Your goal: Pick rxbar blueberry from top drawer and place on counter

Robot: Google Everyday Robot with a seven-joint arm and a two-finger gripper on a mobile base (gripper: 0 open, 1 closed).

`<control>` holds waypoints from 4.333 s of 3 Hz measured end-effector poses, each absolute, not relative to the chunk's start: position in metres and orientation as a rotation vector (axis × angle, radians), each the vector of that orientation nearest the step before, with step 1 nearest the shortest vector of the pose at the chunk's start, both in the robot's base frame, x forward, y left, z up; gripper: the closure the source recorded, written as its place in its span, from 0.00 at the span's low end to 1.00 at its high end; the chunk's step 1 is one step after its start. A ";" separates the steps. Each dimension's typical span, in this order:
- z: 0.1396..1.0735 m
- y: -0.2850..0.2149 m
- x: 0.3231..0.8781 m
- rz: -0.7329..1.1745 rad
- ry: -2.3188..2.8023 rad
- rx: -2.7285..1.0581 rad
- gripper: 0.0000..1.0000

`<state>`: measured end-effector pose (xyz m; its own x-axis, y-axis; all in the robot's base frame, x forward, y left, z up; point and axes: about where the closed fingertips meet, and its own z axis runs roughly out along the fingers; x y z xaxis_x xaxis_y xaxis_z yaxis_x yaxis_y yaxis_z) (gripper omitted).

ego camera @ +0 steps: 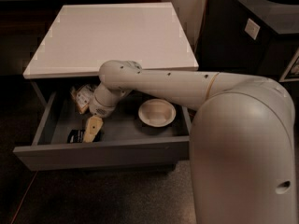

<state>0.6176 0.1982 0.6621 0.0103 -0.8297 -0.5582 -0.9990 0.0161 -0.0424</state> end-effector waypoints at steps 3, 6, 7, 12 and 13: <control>0.666 0.198 0.618 0.526 1.871 -1.865 0.00; 0.666 0.198 0.618 0.526 1.871 -1.865 0.00; 0.671 0.197 0.619 0.529 1.864 -1.864 0.03; 0.673 0.212 0.616 0.615 1.859 -1.950 0.07; 0.658 0.220 0.606 0.595 1.873 -1.981 0.00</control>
Offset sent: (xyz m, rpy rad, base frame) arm 0.0040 0.0188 -0.0558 -0.1109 0.0269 0.0070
